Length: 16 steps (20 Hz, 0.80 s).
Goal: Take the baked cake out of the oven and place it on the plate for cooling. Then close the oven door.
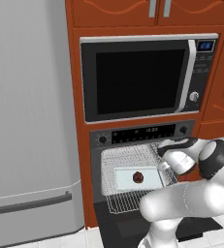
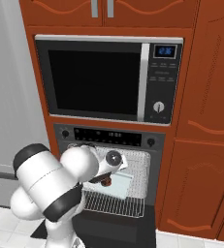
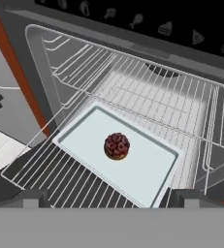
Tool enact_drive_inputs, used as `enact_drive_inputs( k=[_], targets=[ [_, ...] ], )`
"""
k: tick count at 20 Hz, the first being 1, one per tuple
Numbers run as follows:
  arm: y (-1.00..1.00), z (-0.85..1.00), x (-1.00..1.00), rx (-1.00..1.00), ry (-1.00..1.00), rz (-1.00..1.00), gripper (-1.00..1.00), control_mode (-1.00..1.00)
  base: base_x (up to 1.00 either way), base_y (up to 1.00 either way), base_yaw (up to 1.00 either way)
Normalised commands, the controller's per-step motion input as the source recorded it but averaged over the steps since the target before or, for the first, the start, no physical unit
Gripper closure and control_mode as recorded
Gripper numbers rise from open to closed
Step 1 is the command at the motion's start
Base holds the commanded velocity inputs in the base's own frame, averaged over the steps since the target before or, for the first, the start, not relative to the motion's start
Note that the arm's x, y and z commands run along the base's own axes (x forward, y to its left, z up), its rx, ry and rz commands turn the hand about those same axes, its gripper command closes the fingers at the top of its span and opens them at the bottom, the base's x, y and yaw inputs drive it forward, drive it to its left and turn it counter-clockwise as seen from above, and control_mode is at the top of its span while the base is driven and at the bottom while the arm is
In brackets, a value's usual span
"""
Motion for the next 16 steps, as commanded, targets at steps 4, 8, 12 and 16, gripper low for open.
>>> enact_drive_inputs(
  k=[4, 8, 12, 16],
  targets=[
    [0.00, -0.55, 0.12, 0.06, 0.00, -0.01, -1.00, -1.00, 0.00, 0.00, 0.00],
    [0.00, -0.62, 0.04, 0.08, -0.02, 0.00, -1.00, -1.00, 0.00, 0.00, 0.00],
    [0.00, -0.44, 0.02, 0.07, -0.07, 0.00, -1.00, -1.00, 0.00, 0.00, 0.00],
    [0.00, -0.35, 0.00, 0.04, -0.13, 0.00, -1.00, -1.00, 0.00, 0.00, 0.00]
  ],
)
